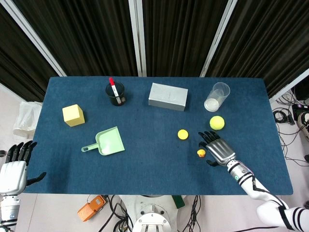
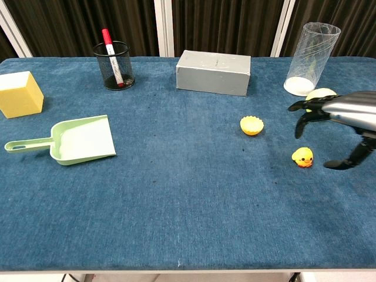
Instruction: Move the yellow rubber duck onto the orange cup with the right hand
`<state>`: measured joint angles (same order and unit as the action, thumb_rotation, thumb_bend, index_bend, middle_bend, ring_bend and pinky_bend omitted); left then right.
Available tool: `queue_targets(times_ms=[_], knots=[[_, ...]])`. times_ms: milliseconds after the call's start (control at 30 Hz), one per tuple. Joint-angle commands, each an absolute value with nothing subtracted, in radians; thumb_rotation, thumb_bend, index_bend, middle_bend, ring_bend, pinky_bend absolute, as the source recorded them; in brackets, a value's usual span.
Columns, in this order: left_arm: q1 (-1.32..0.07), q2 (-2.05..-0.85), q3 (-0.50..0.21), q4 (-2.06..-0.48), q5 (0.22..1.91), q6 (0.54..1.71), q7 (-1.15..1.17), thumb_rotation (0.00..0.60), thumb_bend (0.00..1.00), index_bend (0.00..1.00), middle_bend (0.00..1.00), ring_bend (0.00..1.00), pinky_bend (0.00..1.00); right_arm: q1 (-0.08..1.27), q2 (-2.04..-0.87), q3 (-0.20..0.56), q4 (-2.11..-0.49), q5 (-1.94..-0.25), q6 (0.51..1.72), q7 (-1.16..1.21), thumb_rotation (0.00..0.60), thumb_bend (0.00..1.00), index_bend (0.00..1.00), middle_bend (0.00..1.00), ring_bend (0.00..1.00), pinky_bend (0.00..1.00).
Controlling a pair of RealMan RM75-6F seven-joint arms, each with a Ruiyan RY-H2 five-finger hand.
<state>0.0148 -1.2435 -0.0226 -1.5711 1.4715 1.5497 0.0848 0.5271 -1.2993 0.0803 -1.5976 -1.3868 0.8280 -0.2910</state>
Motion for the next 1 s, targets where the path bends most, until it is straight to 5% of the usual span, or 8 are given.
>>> queue_targets(times_ms=[33,1000], knots=[[0.017,-1.245,-0.021,-1.568,1.469,1.550,0.082,0.600,0.00,0.13,0.08,0.04,0.03,0.538,-1.313,0.081,-1.584,-1.370,0.820,-0.301,0.600,0.42,0.37,0.06,0.00,0.11],[0.028,-1.246,-0.022,-1.569,1.458,1.549,0.090,0.600,0.00,0.13,0.08,0.04,0.03,0.583,-1.386,0.043,-1.459,-1.361,0.828,-0.195,0.600,0.46,0.47,0.07,0.05,0.12]])
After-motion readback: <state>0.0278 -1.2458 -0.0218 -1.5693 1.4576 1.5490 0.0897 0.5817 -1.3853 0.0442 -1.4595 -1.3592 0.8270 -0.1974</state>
